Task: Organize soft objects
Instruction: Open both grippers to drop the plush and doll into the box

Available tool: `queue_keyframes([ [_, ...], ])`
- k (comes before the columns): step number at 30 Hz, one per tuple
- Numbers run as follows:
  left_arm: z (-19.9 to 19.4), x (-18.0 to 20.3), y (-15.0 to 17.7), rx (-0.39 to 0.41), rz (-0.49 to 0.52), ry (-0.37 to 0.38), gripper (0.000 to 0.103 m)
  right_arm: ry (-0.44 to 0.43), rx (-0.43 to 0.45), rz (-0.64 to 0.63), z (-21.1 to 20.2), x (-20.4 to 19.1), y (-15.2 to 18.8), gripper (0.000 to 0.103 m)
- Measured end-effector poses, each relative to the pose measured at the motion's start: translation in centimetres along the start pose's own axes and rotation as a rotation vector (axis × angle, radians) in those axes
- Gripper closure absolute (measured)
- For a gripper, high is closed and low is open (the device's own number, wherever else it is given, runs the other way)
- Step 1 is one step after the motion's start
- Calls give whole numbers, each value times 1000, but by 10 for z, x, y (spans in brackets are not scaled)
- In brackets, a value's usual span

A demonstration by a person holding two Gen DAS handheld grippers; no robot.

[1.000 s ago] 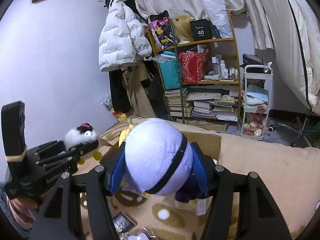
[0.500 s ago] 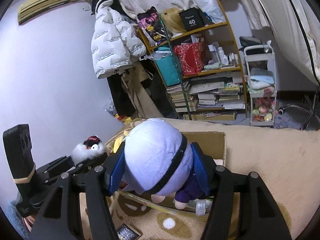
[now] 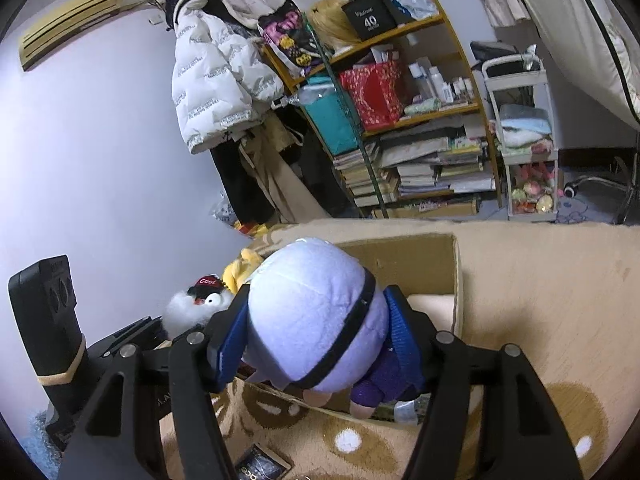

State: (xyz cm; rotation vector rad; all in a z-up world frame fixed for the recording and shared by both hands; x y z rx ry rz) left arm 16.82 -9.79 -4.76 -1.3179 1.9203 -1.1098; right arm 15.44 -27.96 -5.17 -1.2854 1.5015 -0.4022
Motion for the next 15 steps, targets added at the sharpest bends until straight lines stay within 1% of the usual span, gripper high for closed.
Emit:
queue_keyframes([
  [2,3,0,4,-17,-4,3,65,1,-13,3,3,1,3,33],
  [3,3,-1,5,-22,-8,1,62,3,-18,3,4,1,4,33],
  [4,4,-1,6,-25,-10,-2,53,4,-23,2,6,1,5,33],
  [5,3,-2,7,-20,-11,-9,48,3,-30,1,7,1,6,33],
  [7,2,-2,7,-10,-9,-20,45,1,-36,1,8,2,7,30],
  [9,1,-3,7,-15,-7,-26,39,2,-33,0,8,1,7,22],
  [10,0,-4,8,-17,-7,-29,35,3,-28,-2,8,1,6,19],
  [12,-1,-6,9,-17,-6,-40,33,8,-19,-6,6,0,6,13],
  [14,-3,-8,10,-26,-3,-53,26,13,-17,-3,3,0,5,10],
  [15,-5,-9,11,-31,-1,-59,25,15,-15,0,2,1,4,6],
])
Point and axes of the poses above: each gripper's, at about its wrist camera, not at the fingertips, and z roughly the way its jaws point, x to its right, y to its underside, the point moved 2 cm from there along z, roughly the way its jaws point, and after that the axes turned 7 degrees about x, right-handed, at the moved point
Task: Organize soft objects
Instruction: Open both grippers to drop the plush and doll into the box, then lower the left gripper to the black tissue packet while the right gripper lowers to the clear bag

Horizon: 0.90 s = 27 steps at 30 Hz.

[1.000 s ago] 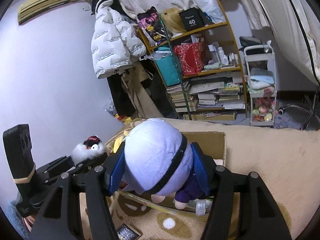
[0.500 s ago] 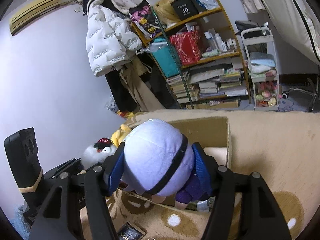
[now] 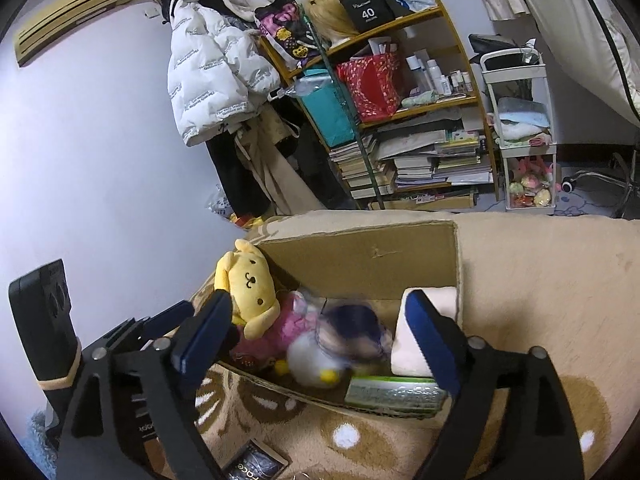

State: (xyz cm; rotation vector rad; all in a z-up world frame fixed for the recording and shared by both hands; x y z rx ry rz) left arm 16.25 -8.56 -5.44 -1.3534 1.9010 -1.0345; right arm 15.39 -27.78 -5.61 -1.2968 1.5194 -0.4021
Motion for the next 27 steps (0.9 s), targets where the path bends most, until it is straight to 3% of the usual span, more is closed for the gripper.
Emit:
queue_keyframes([
  [2,-3,-2,1,-3,2,-9,23,7,6,3,-3,0,-2,0],
  [10,-25,-11,3,-9,3,-62,7,55,29,-12,-25,-5,-4,0],
  [20,-67,-22,11,-28,-15,-87,4,99,30,-40,-60,-19,5,0],
  [27,-96,-21,20,-77,0,-88,4,145,-33,-69,-80,-30,20,0],
])
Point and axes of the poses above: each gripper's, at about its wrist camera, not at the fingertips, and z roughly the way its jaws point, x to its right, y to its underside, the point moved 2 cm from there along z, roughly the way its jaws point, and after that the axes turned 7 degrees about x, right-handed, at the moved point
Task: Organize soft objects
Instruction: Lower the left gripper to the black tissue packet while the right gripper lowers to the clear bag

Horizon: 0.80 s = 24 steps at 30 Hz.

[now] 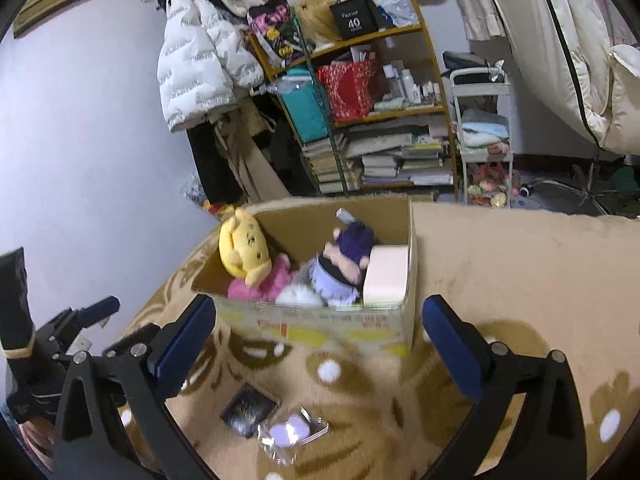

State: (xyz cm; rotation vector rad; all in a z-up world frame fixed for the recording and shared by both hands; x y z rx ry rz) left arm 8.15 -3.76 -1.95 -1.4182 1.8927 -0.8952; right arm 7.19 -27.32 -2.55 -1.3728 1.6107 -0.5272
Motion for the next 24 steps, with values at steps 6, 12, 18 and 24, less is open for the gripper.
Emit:
queue_keyframes([
  [6,-16,0,18,-58,15,0,4,15,-70,-4,-11,-9,22,0],
  [12,-16,3,30,-119,29,3,4,34,-134,2,-15,-15,42,0],
  [18,-2,5,38,-174,25,12,4,42,-178,28,-6,-14,53,0],
  [24,20,4,45,-235,2,33,4,38,-246,54,16,-12,63,0],
])
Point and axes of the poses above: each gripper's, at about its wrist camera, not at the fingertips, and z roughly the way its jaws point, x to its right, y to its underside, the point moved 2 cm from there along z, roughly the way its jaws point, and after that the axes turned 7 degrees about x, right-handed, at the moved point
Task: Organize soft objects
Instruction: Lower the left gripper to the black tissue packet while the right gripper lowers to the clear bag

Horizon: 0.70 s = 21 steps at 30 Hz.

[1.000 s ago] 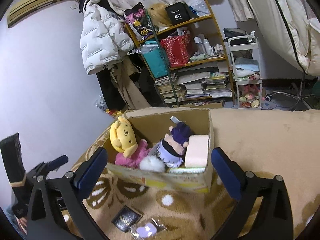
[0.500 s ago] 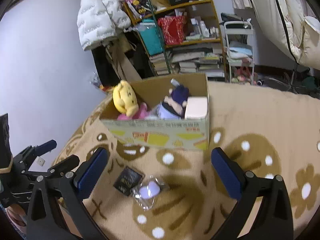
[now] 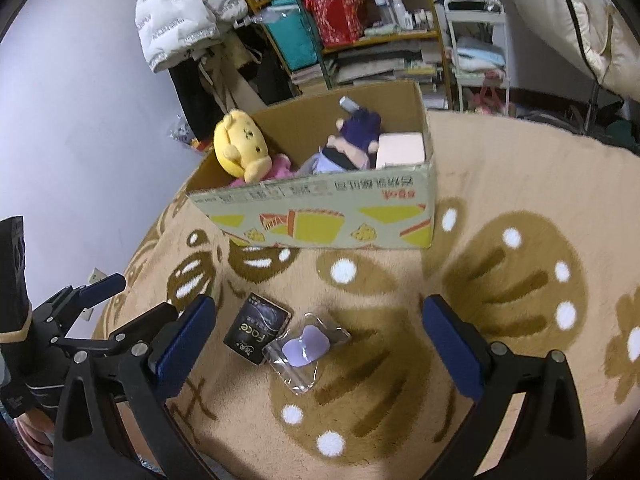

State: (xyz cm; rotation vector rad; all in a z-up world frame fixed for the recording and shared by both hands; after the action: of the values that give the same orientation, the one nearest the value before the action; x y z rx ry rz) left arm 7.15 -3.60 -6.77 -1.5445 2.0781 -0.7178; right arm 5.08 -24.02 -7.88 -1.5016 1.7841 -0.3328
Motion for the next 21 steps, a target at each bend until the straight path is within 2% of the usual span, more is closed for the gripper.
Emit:
queue_keyframes([
  [5,19,3,3,-52,9,3,4,-9,-63,28,22,3,5,2],
  [13,50,14,10,-151,32,16,4,-25,-168,63,53,5,11,16],
  [21,76,21,16,-241,48,25,4,-39,-260,77,74,6,21,34],
])
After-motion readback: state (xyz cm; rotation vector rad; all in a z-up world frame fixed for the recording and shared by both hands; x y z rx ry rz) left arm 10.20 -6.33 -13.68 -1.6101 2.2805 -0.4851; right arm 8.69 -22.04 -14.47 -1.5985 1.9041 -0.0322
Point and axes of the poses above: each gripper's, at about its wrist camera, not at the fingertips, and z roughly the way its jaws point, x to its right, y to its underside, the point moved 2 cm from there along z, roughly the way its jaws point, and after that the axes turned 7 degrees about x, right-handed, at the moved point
